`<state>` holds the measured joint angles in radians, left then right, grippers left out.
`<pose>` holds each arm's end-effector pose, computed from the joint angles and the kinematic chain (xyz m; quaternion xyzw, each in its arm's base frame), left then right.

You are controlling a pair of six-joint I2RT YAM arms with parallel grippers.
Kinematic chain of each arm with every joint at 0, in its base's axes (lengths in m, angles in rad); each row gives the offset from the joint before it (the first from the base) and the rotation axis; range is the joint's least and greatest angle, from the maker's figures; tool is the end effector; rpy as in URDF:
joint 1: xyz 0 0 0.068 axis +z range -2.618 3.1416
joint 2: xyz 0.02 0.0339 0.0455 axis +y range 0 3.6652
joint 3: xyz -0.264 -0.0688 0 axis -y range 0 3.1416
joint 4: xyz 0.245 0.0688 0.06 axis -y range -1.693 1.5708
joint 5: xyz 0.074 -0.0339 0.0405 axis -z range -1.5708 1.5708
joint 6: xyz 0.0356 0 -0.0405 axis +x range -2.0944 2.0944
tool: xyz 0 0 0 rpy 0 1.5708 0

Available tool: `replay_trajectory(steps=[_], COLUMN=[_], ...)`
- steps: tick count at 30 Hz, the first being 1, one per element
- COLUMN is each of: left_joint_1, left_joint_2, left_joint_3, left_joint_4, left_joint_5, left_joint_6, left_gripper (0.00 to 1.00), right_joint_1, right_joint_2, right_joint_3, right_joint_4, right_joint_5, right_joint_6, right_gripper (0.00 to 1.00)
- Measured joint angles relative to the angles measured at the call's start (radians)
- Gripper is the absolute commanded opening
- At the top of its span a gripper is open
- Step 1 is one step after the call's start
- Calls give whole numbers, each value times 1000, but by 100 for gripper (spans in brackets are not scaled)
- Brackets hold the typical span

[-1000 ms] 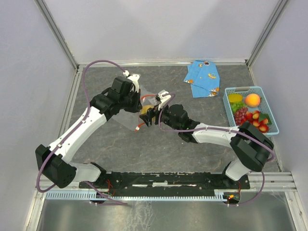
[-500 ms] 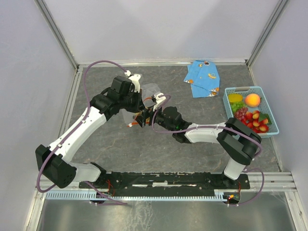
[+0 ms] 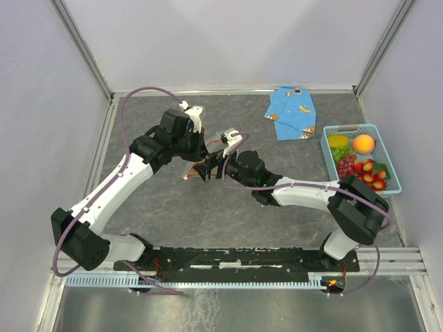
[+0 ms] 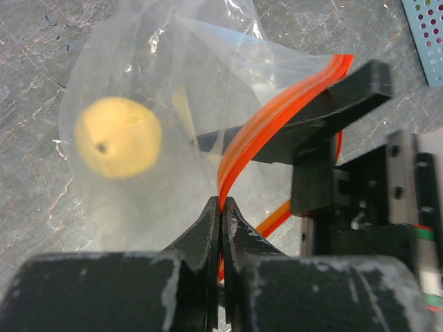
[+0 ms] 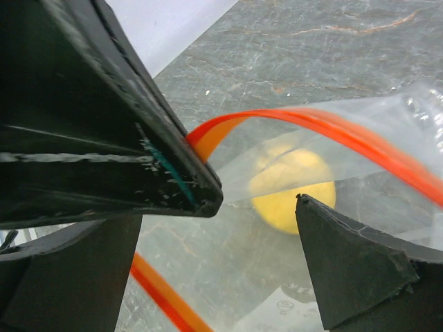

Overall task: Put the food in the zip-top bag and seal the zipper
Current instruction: Place the fake fruit in the zipper food storage bag.

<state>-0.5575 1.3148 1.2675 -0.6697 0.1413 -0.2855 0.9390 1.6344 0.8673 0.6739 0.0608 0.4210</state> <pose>0.2375 -0.1540 0.3455 0.1521 0.8956 -0.2276 0.3506 0.2166 0.2923 0.2399 -0.1695 0.7195 0.4058 0.5375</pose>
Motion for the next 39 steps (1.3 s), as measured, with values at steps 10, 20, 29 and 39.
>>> replay_trajectory(steps=[10,20,29,39], left_joint_1=[0,0,0,0], left_joint_2=[0,0,0,-1], left_joint_3=[-4,-5,-5,-5], left_joint_4=[14,14,13,-8], left_joint_5=[0,-7,-64,-150], left_joint_6=[0,0,0,0], left_gripper=[3,3,3,3], right_joint_1=[2,-12,-256,-658], right_joint_2=[-263,-494,-538,-456], right_joint_3=[0,106,193,222], right_joint_4=[-333,-754,-1106,-1263], right_joint_5=[111,303,372,397], right_joint_6=[-77,-177,-180,-129], right_gripper=[99,99,99,99])
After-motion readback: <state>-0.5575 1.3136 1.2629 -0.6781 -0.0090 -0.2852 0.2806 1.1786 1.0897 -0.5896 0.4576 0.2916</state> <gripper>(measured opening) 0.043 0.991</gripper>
